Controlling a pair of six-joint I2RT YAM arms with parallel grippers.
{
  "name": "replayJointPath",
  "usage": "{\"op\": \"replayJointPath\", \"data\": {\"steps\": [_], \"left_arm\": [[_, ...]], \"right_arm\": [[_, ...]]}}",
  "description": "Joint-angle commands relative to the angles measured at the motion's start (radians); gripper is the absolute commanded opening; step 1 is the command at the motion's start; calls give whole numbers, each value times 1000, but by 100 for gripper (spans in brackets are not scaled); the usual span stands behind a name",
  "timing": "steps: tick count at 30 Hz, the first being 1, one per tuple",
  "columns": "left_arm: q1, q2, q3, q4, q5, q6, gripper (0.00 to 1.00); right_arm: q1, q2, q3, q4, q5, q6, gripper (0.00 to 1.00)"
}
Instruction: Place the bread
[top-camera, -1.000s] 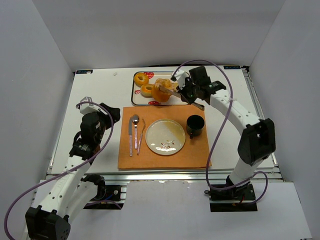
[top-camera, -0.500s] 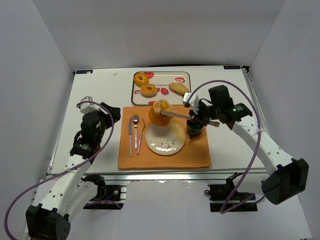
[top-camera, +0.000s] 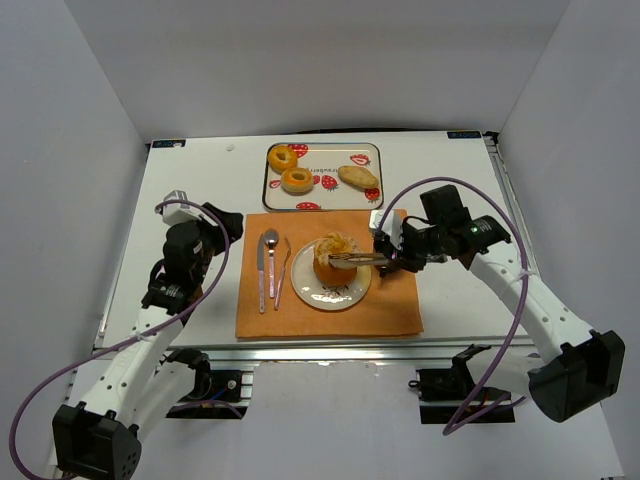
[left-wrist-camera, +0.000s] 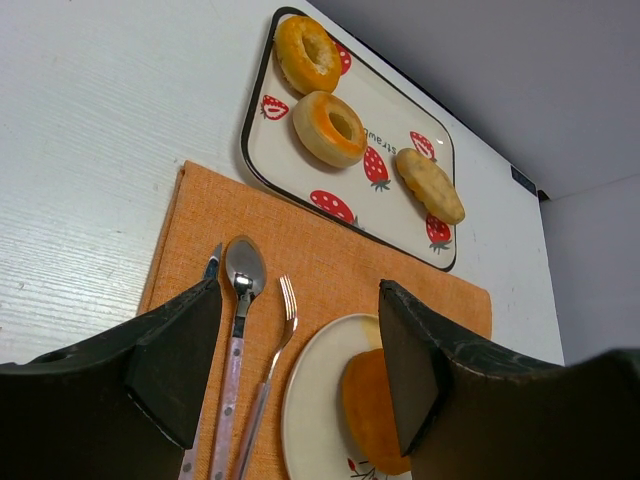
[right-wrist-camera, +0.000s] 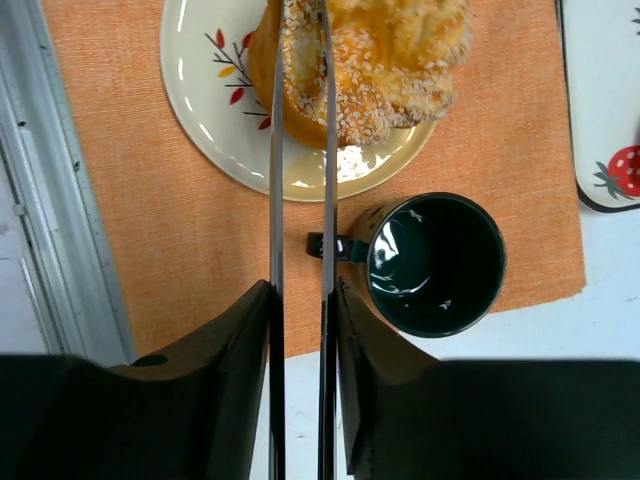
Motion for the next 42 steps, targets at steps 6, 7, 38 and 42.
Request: {"op": "replayJointPath", "data": {"steps": [6, 7, 38, 42], "left_arm": [[-1, -32, -12, 9, 4, -6, 73], [-1, -32, -13, 7, 4, -6, 73], [-1, -32, -26, 21, 9, -16, 73], [-1, -18, -14, 30, 26, -21, 51]], "right_arm": [[0, -48, 32, -79, -81, -53, 40], [0, -53, 40, -81, -93, -53, 41], [0, -19, 126, 149, -121, 350, 30], [0, 174, 224, 318, -35, 662, 15]]}}
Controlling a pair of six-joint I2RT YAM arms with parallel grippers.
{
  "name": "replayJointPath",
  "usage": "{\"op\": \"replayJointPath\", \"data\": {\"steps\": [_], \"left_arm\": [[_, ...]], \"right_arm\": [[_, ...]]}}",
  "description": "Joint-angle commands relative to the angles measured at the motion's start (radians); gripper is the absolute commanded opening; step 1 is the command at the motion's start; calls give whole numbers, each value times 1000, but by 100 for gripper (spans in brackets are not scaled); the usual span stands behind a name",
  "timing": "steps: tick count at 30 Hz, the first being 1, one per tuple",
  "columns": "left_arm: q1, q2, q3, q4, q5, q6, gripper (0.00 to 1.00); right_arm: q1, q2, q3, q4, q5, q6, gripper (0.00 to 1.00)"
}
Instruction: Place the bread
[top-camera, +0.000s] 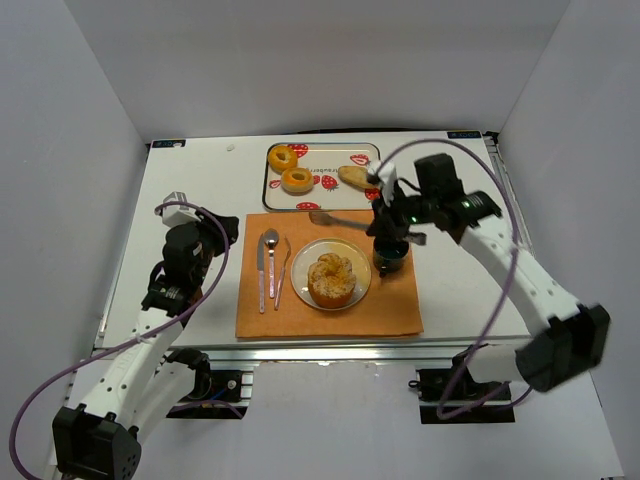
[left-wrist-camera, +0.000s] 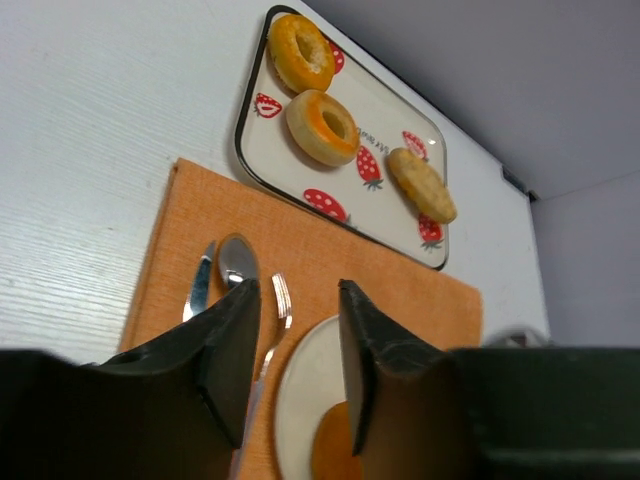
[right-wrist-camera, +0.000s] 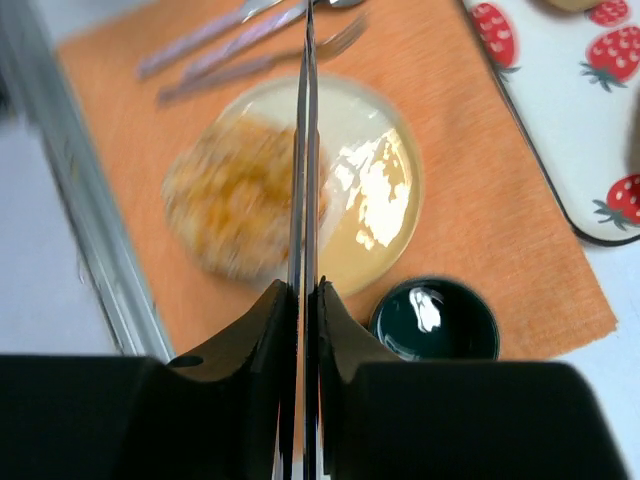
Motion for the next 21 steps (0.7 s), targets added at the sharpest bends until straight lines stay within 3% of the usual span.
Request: {"op": "replayJointPath", "data": {"steps": [1, 4, 6, 12, 21], "left_arm": [[-1, 0, 2, 22, 23, -4, 45], [-1, -2, -6, 38, 32, -18, 35], [-1, -6, -14, 48, 29, -35, 35], [-1, -37, -12, 12, 1, -60, 54], [-1, -17, 5, -27, -25, -58, 58]], "right_arm": [[-3, 211, 146, 265, 95, 417, 16], [-22, 323, 222, 345, 129, 568, 21], [-29, 437, 295, 392, 139, 700, 27], [-51, 691, 492, 438, 171, 903, 42], [-100, 842, 552, 474, 111, 1026, 47]]}}
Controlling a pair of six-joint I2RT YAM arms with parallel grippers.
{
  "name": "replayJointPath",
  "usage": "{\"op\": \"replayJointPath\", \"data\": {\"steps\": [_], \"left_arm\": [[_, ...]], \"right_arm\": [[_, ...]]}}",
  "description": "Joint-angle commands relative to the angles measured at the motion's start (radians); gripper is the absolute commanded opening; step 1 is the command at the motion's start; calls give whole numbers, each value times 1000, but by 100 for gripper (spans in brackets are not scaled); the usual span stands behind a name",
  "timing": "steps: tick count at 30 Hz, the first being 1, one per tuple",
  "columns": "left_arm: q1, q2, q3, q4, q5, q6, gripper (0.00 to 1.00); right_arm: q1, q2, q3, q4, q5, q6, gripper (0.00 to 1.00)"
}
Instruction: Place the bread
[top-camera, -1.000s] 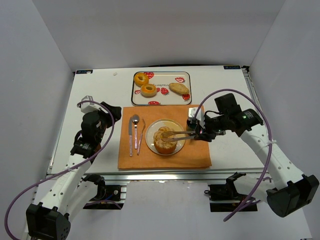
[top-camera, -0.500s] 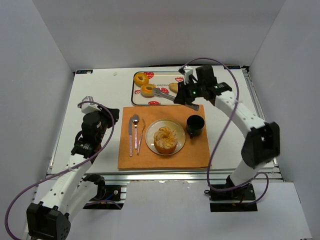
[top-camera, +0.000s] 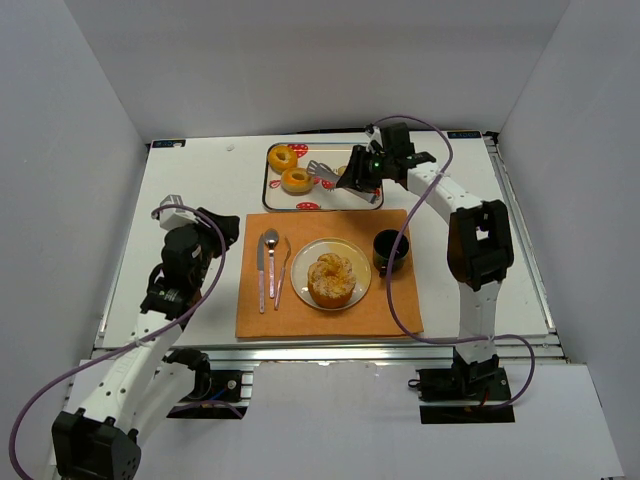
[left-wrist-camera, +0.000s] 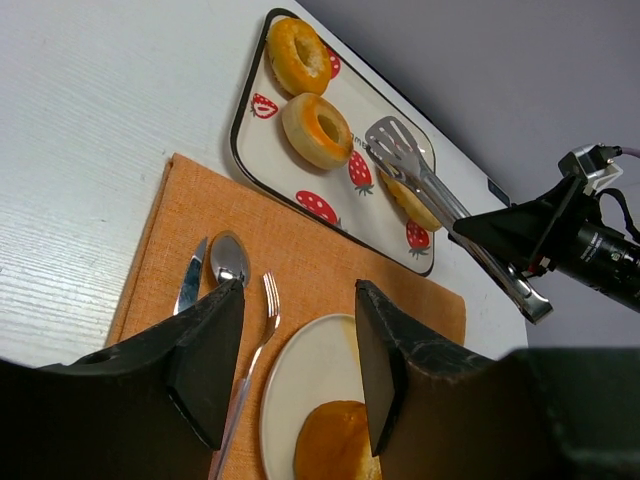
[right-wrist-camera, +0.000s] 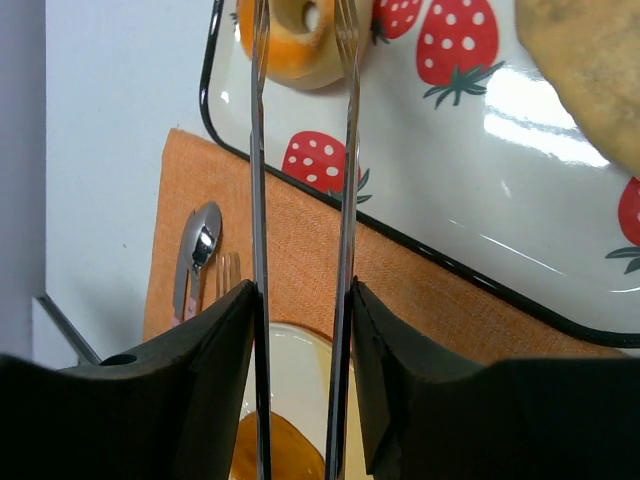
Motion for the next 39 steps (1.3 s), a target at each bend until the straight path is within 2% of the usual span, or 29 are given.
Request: {"op": "replayJointPath", "data": {"steps": [1, 10, 20, 25, 29, 35, 39], "left_arm": [[-1, 16, 17, -16, -17, -4, 58], [-1, 102, 67, -16, -5, 25, 59], [-1, 71, 54, -39, -25, 20, 59], [-1, 64, 55, -46, -26, 20, 59], [-1, 53, 57, -48, -28, 16, 59], [-1, 32, 49, -39, -32, 13, 59], [-1, 16, 29, -16, -26, 13, 59]], "right_arm": [[-15, 10, 48, 65, -32, 89, 47], [-23, 91, 55, 98, -91, 153, 51], [-22, 133, 39, 137, -141, 204, 50], [-15, 131, 17, 182, -193, 256, 40], [-20, 111, -20, 216, -233, 290, 20], [-84, -17, -66, 266, -322, 290, 0], [-135, -131, -86, 188, -443, 122, 0]]}}
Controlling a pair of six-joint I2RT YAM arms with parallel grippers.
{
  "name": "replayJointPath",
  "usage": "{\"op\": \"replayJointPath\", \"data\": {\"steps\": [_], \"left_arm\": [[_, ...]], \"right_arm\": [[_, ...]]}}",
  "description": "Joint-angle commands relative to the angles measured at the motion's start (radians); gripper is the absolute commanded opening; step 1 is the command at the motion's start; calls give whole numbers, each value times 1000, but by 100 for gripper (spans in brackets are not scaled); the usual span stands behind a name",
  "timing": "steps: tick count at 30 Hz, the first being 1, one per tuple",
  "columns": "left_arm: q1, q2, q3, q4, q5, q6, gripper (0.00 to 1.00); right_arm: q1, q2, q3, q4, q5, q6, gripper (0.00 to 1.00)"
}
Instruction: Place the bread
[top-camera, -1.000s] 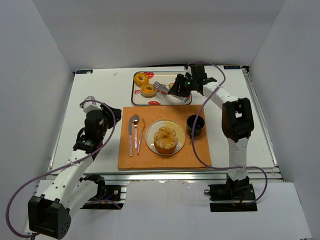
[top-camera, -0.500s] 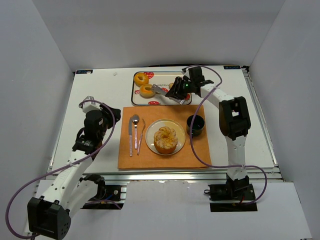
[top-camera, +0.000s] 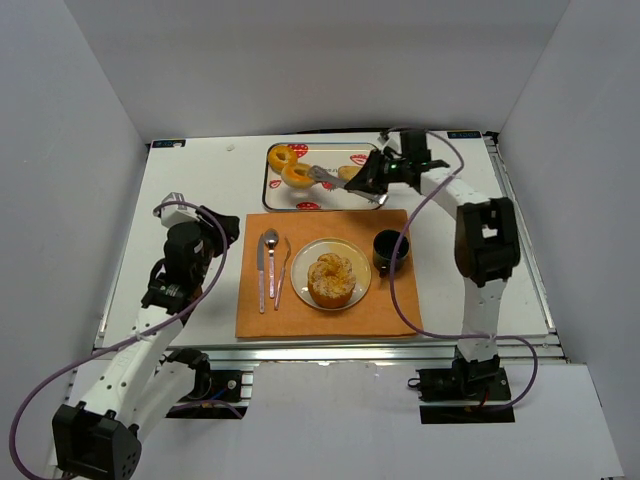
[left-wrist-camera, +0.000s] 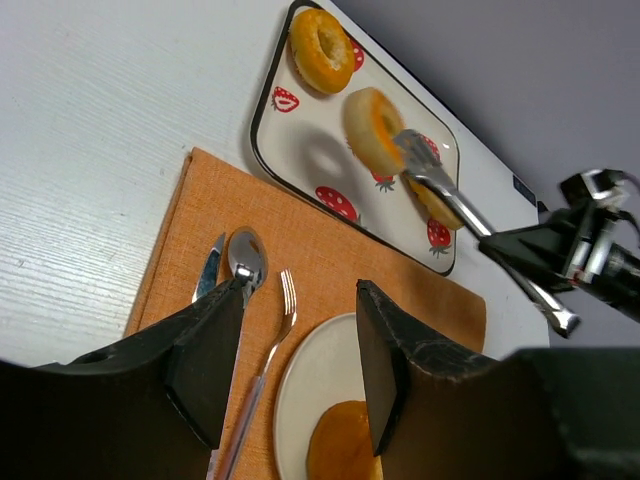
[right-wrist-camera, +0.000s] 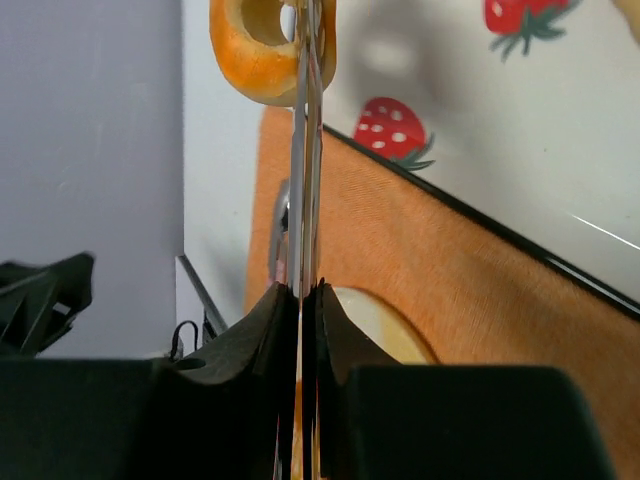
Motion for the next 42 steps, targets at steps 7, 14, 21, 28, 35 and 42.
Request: {"op": "replayJointPath", "data": {"steps": [7, 14, 21, 28, 35, 42], "left_arm": [[-1, -43, -40, 84, 22, 1, 51], [-1, -26, -65, 145, 65, 13, 43], [-1, -2, -77, 182, 97, 19, 44], [-1, -28, -89, 176, 94, 8, 46], [-1, -51, -103, 170, 90, -7, 47], [-1, -39, -94, 165, 91, 1, 47]], "right_arm": [[-51, -424, -57, -679, -272, -1068, 0], [-51, -768, -340, -775, -136, -1324, 0], [-54, -881, -459, -817, -91, -1382, 0], [-55, -883, -507, -812, -51, -1394, 0], [-58, -880, -510, -784, -25, -1364, 28], [-78, -881, -478, -775, -77, -1325, 47]]}}
